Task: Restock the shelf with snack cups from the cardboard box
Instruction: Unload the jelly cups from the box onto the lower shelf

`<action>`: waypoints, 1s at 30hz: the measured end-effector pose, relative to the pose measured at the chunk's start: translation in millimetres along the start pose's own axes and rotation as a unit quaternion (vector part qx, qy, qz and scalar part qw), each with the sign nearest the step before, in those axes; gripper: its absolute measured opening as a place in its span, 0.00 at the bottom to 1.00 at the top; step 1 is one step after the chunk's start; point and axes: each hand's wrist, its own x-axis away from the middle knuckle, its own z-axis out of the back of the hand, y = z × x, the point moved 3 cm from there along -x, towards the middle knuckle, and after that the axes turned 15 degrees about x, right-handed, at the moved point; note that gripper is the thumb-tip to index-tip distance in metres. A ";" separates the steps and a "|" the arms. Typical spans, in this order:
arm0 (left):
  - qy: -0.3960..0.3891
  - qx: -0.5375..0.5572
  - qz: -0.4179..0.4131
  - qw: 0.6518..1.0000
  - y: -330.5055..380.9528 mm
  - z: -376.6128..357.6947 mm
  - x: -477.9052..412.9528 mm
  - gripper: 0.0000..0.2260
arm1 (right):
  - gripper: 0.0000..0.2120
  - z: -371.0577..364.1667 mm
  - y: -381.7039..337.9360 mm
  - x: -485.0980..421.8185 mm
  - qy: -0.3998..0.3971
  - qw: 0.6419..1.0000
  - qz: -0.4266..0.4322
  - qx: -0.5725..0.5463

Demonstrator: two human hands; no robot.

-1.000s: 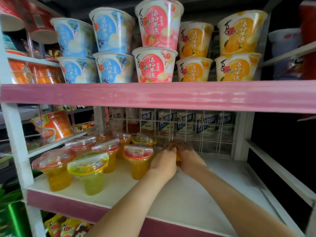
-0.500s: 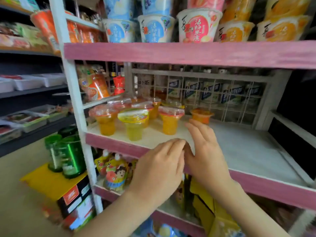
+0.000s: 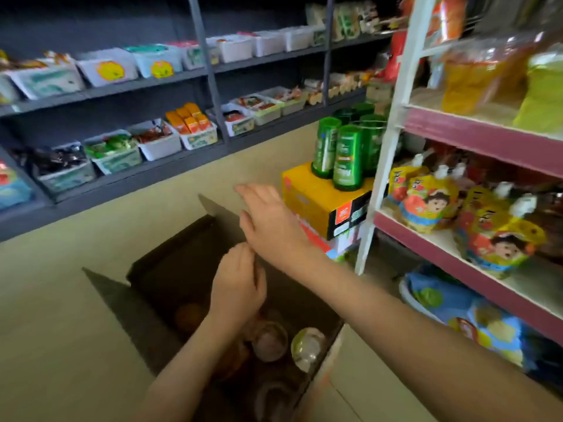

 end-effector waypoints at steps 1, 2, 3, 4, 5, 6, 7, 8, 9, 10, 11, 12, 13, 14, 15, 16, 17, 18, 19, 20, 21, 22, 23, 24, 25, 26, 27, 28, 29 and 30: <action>-0.024 -0.010 0.030 0.999 -13.5 0.9 5.8 0.08 | 0.20 -19.6 -10.4 -0.5 -0.024 1.000 0.016 0.007; -0.049 -0.020 0.051 0.997 -24.4 1.8 10.9 0.09 | 0.21 -38.9 -18.2 3.0 -0.050 0.998 0.031 0.024; -0.076 -0.028 0.058 0.995 -34.6 2.1 17.6 0.09 | 0.22 -58.5 -22.2 9.9 -0.078 0.995 0.043 0.043; -0.107 -0.036 0.054 0.992 -44.4 0.9 26.3 0.10 | 0.22 -77.0 -23.2 19.7 -0.106 0.991 0.051 0.064; -0.143 -0.050 0.052 0.987 -55.1 -2.1 38.2 0.14 | 0.23 -92.5 -21.2 31.3 -0.132 0.986 0.057 0.081; -0.182 -0.074 0.056 0.979 -67.2 -5.6 52.2 0.19 | 0.24 -103.5 -17.4 44.1 -0.155 0.982 0.059 0.094; -0.220 -0.099 0.069 0.968 -78.2 -8.4 67.4 0.24 | 0.25 -113.0 -9.8 58.9 -0.181 0.976 0.056 0.104; -0.254 -0.122 0.084 0.956 -87.1 -10.9 80.4 0.26 | 0.25 -119.5 0.3 75.7 -0.214 0.969 0.050 0.110; -0.280 -0.139 0.097 0.945 -93.8 -12.7 90.6 0.28 | 0.26 -125.3 11.9 95.2 -0.254 0.959 0.046 0.119; -0.307 -0.149 0.115 0.933 -100.9 -16.6 98.2 0.30 | 0.27 -130.1 23.4 116.0 -0.296 0.944 0.049 0.137; -0.335 -0.151 0.132 0.921 -105.8 -21.1 101.3 0.31 | 0.29 -134.5 33.7 135.7 -0.338 0.926 0.049 0.162; -0.355 -0.153 0.147 0.910 -107.4 -26.0 100.7 0.32 | 0.32 -138.8 41.3 151.4 -0.377 0.907 0.046 0.183; -0.374 -0.160 0.156 0.900 -108.9 -33.9 98.6 0.33 | 0.37 -143.8 46.4 159.5 -0.400 0.895 0.043 0.195; -0.400 -0.172 0.160 0.886 -109.4 -43.4 95.9 0.35 | 0.41 -148.6 48.5 160.9 -0.410 0.889 0.044 0.198; -0.440 -0.188 0.160 0.864 -110.5 -53.5 95.0 0.36 | 0.43 -153.9 48.6 159.3 -0.419 0.886 0.047 0.195; -0.481 -0.206 0.163 0.836 -113.0 -63.7 95.9 0.38 | 0.43 -158.5 46.4 156.9 -0.433 0.879 0.048 0.195; -0.514 -0.225 0.170 0.810 -116.9 -74.8 99.8 0.40 | 0.43 -165.7 45.9 157.1 -0.450 0.868 0.048 0.203; -0.538 -0.242 0.177 0.788 -121.0 -85.8 104.8 0.41 | 0.43 -172.4 47.5 159.9 -0.479 0.849 0.044 0.217; -0.556 -0.252 0.181 0.771 -124.0 -95.4 109.4 0.42 | 0.43 -179.6 51.4 165.4 -0.520 0.821 0.037 0.232; -0.569 -0.254 0.185 0.760 -125.7 -103.3 113.3 0.43 | 0.42 -186.9 57.3 172.8 -0.567 0.785 0.026 0.248; -0.578 -0.251 0.190 0.753 -126.1 -108.8 116.7 0.42 | 0.42 -192.6 63.6 179.7 -0.610 0.747 0.015 0.266; -0.586 -0.246 0.195 0.747 -125.6 -112.9 119.2 0.42 | 0.43 -196.3 69.1 183.6 -0.641 0.713 0.009 0.285; -0.592 -0.241 0.199 0.743 -125.7 -116.3 120.5 0.42 | 0.44 -199.6 73.4 183.9 -0.658 0.690 0.012 0.301; -0.599 -0.240 0.202 0.737 -126.0 -118.0 120.9 0.43 | 0.46 -201.7 75.7 182.5 -0.667 0.677 0.019 0.311; -0.609 -0.241 0.202 0.729 -126.4 -119.0 120.9 0.45 | 0.46 -203.9 76.3 181.0 -0.672 0.670 0.030 0.313; -0.616 -0.242 0.203 0.722 -127.3 -118.2 121.1 0.46 | 0.46 -207.5 75.5 180.4 -0.673 0.669 0.045 0.312; -0.621 -0.241 0.210 0.716 -129.2 -117.7 122.3 0.45 | 0.45 -212.3 74.2 180.9 -0.671 0.671 0.061 0.310; -0.621 -0.229 0.227 0.714 -131.9 -117.3 124.3 0.43 | 0.44 -216.4 72.9 182.1 -0.672 0.671 0.071 0.306; -0.617 -0.207 0.251 0.716 -133.9 -116.7 125.9 0.41 | 0.44 -218.9 72.1 183.7 -0.678 0.664 0.075 0.305; -0.621 -0.195 0.265 0.712 -135.1 -116.7 128.2 0.39 | 0.44 -220.1 72.4 186.1 -0.691 0.651 0.072 0.307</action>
